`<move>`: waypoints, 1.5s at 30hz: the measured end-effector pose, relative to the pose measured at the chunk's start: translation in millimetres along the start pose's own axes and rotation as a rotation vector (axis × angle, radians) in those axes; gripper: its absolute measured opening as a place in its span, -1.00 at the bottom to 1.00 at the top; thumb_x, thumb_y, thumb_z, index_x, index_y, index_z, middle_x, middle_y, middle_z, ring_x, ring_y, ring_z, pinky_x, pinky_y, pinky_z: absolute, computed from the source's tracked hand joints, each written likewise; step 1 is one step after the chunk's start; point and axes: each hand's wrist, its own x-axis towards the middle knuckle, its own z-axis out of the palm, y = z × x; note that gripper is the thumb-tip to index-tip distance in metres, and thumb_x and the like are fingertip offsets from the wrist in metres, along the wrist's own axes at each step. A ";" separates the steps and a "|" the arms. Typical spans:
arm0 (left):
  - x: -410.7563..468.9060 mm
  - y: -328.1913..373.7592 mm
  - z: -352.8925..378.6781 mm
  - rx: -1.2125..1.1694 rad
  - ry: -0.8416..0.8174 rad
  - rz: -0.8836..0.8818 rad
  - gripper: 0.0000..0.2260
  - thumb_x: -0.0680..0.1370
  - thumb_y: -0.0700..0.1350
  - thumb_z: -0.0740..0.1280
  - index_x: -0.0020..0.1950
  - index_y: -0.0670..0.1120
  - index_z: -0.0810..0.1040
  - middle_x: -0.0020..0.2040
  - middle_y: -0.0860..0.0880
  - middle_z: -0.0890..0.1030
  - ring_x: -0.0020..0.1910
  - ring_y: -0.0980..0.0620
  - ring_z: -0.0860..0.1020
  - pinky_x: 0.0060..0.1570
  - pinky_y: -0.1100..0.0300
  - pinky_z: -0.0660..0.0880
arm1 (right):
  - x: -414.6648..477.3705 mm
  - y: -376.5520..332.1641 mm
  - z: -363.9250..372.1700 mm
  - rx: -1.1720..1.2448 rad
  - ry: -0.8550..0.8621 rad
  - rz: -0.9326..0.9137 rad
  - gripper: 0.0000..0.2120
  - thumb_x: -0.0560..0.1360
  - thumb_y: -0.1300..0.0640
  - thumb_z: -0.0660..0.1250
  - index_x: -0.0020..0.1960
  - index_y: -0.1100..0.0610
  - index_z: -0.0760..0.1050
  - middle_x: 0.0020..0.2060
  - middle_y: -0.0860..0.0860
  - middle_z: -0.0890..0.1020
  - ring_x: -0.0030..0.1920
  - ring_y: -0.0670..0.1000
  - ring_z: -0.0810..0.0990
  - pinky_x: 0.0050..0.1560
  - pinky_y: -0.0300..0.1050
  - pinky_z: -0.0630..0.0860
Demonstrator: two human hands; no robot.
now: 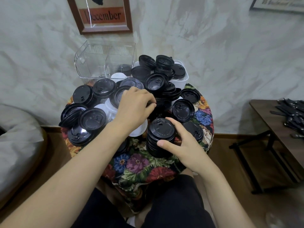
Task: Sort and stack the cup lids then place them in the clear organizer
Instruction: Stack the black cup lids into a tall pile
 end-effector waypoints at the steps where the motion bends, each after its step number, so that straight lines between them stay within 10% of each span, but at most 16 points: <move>1: -1.6 1.8 -4.6 -0.037 0.015 -0.009 -0.89 0.61 0.00 0.39 0.02 0.02 0.70 0.04 0.09 0.69 0.13 -0.10 0.49 0.10 0.00 0.32 | -0.2 0.5 0.1 0.003 0.000 -0.002 -0.25 0.48 -0.24 0.50 0.57 -0.30 0.23 0.37 -0.38 0.50 0.39 -0.32 0.44 0.49 -0.05 0.38; 11: -50.7 29.0 -38.6 -1.221 0.054 -0.517 -0.86 0.73 -0.15 0.24 0.09 -0.11 0.58 -0.10 -0.03 0.70 -0.22 0.07 0.66 -0.14 0.20 0.61 | 1.0 2.4 1.4 0.023 0.004 -0.021 -0.31 0.45 -0.23 0.49 0.49 -0.38 0.26 0.31 -0.50 0.49 0.36 -0.40 0.43 0.32 -0.38 0.36; 27: -78.9 25.7 -14.4 -0.594 -0.197 -0.362 -0.66 0.57 0.27 0.34 0.33 0.28 0.54 0.10 0.36 0.59 0.10 0.33 0.53 0.09 0.25 0.44 | -0.7 -1.1 2.8 0.042 0.014 -0.055 -0.37 0.51 -0.05 0.53 0.44 -0.38 0.31 0.29 -0.45 0.54 0.34 -0.35 0.48 0.28 -0.40 0.39; 34: -77.2 32.3 -12.2 -0.617 -0.199 -0.325 -0.67 0.61 0.17 0.37 0.38 0.28 0.53 0.21 0.32 0.55 0.17 0.32 0.49 0.16 0.25 0.44 | -0.8 4.3 0.6 0.041 0.022 -0.054 -0.04 0.44 -0.16 0.58 0.62 -0.40 0.03 0.50 -0.38 0.37 0.51 -0.32 0.31 0.52 -0.11 0.30; 37: -72.8 34.0 -9.1 -0.649 -0.216 -0.315 -0.66 0.62 0.16 0.36 0.40 0.27 0.54 0.23 0.37 0.54 0.23 0.34 0.49 0.25 0.19 0.48 | -1.2 3.3 -1.4 0.006 -0.004 -0.050 -0.08 0.46 -0.14 0.57 0.60 -0.42 0.06 0.38 -0.58 0.34 0.44 -0.45 0.29 0.46 -0.26 0.29; 45: -70.2 30.2 -2.0 -0.781 -0.243 -0.344 -0.67 0.58 0.13 0.37 0.35 0.21 0.61 0.19 0.23 0.67 0.23 0.23 0.59 0.33 0.04 0.51 | -0.8 -0.6 -3.7 0.029 0.004 -0.073 -0.30 0.52 -0.29 0.41 0.59 -0.23 0.26 0.40 -0.35 0.50 0.43 -0.28 0.43 0.51 0.01 0.37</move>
